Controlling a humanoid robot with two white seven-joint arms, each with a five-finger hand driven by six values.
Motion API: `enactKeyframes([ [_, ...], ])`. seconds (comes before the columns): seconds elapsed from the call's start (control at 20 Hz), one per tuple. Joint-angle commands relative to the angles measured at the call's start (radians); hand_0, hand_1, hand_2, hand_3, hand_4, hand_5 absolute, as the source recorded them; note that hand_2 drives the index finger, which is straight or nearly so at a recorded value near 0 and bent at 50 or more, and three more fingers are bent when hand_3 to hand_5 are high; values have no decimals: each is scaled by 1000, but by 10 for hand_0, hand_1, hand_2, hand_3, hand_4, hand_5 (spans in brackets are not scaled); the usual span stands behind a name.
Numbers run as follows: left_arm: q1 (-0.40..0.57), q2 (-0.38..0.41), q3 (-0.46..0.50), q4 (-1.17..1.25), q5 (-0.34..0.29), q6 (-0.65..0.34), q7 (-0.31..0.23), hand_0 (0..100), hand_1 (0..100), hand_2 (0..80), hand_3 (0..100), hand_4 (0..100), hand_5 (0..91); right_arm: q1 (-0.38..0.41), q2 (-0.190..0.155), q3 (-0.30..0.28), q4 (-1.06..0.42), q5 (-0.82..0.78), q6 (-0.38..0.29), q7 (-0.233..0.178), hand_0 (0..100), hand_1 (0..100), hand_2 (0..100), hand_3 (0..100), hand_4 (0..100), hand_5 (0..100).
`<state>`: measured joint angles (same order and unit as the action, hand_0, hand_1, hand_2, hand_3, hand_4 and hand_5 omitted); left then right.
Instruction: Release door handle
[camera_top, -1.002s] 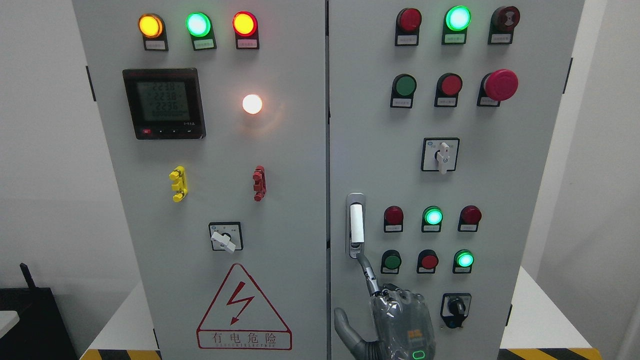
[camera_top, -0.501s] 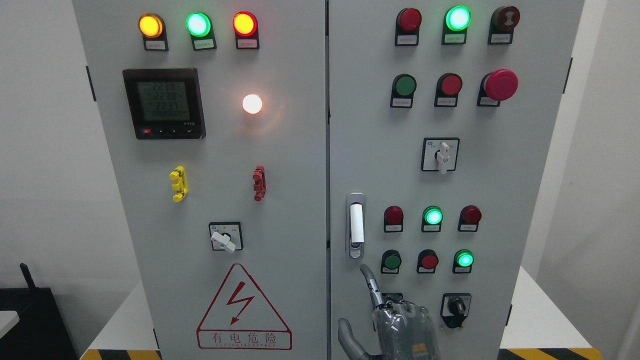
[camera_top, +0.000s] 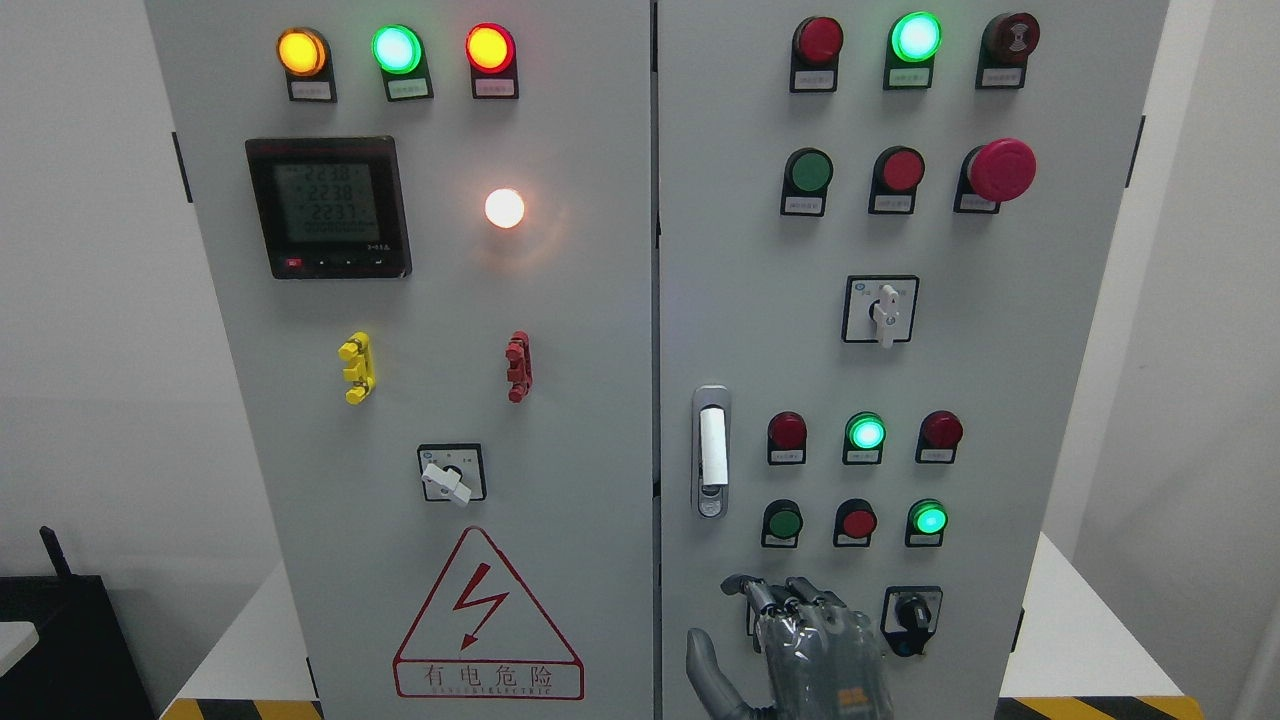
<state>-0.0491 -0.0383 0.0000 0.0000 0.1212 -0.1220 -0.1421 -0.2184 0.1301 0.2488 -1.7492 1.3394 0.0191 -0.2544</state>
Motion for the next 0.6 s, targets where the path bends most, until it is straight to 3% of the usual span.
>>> enactKeyframes([
  [0.0,0,0,11,17,0,1,-1,120,389,0,0,0,0,-45,-6,-11,-19,12,10,1,455,0,766,999,793,805],
  [0.15,0,0,11,17,0,1,-1,120,389,0,0,0,0,-81,-1,-6,-12,47,36,9,462,0,844,1000,841,853],
  [0.55,0,0,11,17,0,1,-1,120,389,0,0,0,0,-121,3,-3,25,106,64,40,428,0,879,1000,861,872],
])
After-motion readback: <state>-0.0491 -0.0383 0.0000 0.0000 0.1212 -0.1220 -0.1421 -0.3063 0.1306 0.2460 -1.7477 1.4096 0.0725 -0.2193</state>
